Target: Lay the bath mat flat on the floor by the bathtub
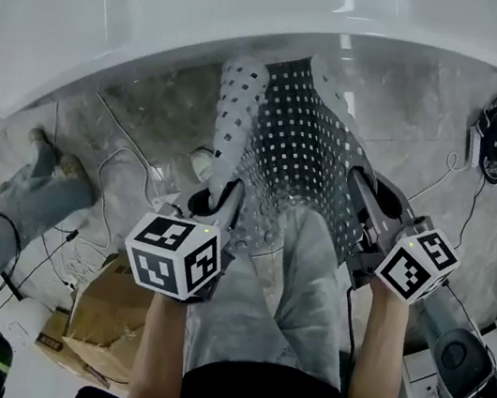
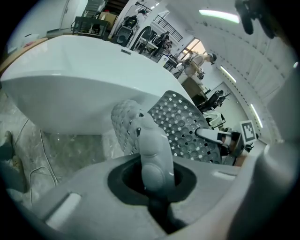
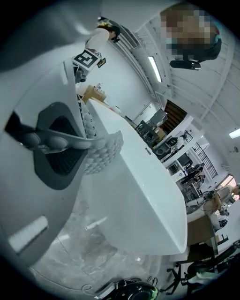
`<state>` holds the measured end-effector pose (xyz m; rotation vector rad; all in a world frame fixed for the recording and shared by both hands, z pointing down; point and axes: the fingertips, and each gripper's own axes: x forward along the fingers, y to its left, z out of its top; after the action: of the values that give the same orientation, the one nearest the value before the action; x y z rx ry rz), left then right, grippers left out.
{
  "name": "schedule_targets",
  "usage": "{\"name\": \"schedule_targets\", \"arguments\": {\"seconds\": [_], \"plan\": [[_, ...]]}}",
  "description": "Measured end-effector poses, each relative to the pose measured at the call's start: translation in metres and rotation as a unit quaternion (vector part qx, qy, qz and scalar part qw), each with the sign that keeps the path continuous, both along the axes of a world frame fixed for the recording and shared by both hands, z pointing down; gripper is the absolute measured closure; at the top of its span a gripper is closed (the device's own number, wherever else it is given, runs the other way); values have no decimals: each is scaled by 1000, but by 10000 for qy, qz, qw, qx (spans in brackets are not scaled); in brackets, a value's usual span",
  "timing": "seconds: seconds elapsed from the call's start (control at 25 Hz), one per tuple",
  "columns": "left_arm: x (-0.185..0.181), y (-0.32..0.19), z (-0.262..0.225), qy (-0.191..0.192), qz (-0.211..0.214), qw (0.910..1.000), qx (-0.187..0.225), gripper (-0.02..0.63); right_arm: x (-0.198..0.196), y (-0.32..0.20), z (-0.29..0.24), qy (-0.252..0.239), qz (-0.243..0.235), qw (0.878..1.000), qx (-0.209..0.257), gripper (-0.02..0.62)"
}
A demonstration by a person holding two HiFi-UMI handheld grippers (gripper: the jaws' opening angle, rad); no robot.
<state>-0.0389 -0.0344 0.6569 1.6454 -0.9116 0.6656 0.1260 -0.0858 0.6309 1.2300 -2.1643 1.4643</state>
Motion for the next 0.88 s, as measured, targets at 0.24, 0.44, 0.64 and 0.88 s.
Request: {"name": "schedule_targets", "arguments": {"seconds": [0.24,0.44,0.64,0.88], "plan": [[-24,-21,-114,-123,138,9987,-471,584,-18,-27,-98,178,-92,9987,-467,575],[-40,-24,-190,56,120,9984,-556,584,-32,-33,-183,601,-269,9960,-601,575],[-68,-9,-227,-155,-41,9993,-330,584,-53,-17,-224,691,-405,9957,-457,575],[-73,-7,-169,-174,-236,9971,-701,584,-58,-16,-166,911,-626,9927,-490,575]]}}
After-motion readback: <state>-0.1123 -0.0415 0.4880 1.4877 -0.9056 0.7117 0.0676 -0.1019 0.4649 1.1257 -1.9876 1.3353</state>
